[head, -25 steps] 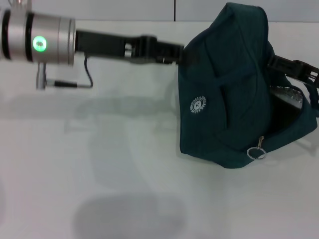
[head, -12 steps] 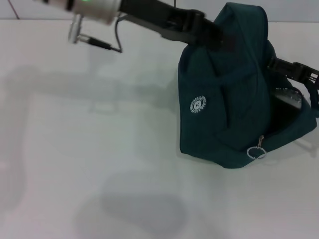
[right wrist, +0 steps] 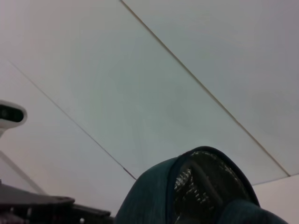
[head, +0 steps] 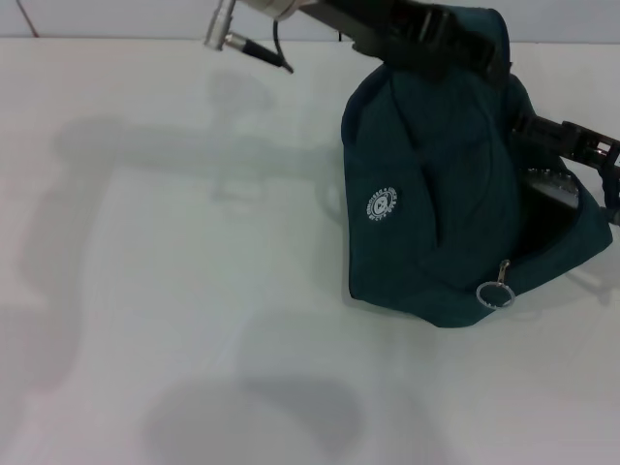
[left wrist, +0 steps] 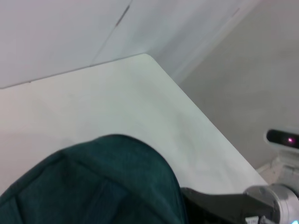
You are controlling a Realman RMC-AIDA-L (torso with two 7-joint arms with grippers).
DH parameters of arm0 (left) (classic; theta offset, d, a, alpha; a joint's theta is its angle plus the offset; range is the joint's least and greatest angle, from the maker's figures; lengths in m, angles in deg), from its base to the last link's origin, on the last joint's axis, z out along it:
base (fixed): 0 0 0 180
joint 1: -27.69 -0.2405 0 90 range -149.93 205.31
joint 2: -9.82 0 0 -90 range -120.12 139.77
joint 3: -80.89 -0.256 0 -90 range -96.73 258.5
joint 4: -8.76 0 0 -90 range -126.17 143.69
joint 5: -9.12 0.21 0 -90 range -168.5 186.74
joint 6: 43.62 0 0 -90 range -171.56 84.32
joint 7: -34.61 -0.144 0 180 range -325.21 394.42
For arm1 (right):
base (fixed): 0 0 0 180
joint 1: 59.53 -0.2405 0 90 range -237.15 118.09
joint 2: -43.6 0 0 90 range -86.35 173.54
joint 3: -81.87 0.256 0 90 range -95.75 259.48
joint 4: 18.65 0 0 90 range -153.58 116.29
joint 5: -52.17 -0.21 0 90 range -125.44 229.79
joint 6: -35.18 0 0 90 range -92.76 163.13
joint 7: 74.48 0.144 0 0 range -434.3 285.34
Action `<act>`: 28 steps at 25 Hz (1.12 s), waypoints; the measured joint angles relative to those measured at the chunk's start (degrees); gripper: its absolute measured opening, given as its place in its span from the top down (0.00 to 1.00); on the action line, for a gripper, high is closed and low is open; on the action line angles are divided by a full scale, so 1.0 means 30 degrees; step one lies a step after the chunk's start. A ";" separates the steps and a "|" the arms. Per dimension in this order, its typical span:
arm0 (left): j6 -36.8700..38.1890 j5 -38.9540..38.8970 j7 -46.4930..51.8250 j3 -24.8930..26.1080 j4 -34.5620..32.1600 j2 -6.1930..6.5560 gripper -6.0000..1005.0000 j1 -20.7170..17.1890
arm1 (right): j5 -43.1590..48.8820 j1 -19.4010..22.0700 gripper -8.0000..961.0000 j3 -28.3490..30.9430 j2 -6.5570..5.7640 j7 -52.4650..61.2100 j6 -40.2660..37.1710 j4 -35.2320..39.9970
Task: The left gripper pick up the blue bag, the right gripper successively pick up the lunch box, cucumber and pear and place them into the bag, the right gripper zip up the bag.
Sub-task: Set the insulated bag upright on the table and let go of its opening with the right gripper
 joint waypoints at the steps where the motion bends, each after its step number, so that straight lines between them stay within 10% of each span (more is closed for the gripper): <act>1: -0.0082 0.0109 0.0164 -0.0009 -0.0001 0.0001 0.19 0.0074 | -0.0001 0.0004 0.24 0.0002 0.0000 -0.0001 -0.0012 0.0003; 28: -0.2687 0.2245 0.1616 -0.0958 0.1635 -0.0004 0.29 0.0641 | -0.0034 0.0222 0.25 0.0005 0.0023 -0.0210 -0.0215 0.0008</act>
